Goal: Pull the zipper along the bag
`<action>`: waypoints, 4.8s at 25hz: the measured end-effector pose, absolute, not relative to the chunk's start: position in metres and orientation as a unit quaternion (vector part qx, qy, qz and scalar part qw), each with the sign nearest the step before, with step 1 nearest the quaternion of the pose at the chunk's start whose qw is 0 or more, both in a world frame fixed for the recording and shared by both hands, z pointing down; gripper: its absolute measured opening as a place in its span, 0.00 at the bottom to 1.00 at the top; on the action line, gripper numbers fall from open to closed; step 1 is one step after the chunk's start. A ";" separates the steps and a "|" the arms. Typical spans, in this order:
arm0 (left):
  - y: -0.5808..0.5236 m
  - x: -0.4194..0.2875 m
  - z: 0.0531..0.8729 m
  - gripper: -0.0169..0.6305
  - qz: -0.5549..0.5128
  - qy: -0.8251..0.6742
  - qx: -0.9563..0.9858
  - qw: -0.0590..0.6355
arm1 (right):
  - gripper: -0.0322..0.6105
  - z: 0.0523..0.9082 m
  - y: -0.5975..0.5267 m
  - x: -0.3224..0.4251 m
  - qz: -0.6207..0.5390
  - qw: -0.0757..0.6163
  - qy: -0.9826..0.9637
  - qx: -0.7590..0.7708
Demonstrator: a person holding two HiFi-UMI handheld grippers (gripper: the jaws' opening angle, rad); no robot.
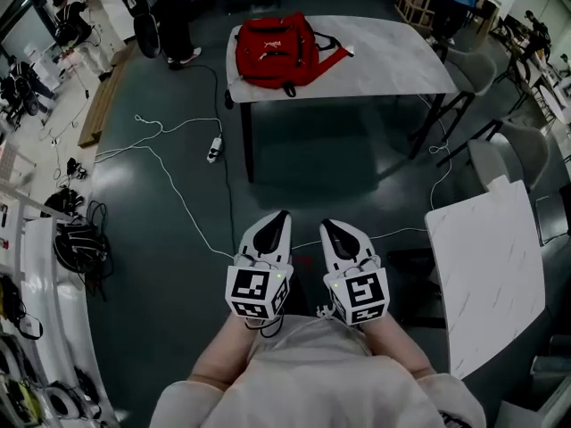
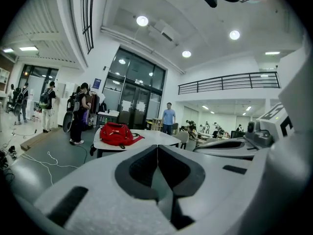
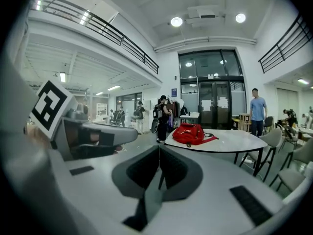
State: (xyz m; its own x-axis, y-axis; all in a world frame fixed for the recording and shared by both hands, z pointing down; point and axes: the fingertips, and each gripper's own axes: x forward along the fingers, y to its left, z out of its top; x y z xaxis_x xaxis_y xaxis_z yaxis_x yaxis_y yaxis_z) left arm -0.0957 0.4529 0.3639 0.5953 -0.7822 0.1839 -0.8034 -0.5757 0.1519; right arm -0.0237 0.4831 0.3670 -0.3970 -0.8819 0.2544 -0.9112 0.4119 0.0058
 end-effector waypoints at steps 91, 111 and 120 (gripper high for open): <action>-0.249 0.022 0.629 0.06 0.274 -0.397 0.799 0.358 | 0.15 0.619 -0.238 0.045 0.290 0.413 -0.807 0.307; -0.250 0.021 0.639 0.06 0.291 -0.399 0.796 0.351 | 0.09 0.612 -0.239 0.055 0.301 0.445 -0.810 0.236; -0.249 0.021 0.638 0.06 0.298 -0.387 0.793 0.365 | 0.09 0.597 -0.260 0.060 0.243 0.462 -0.816 0.250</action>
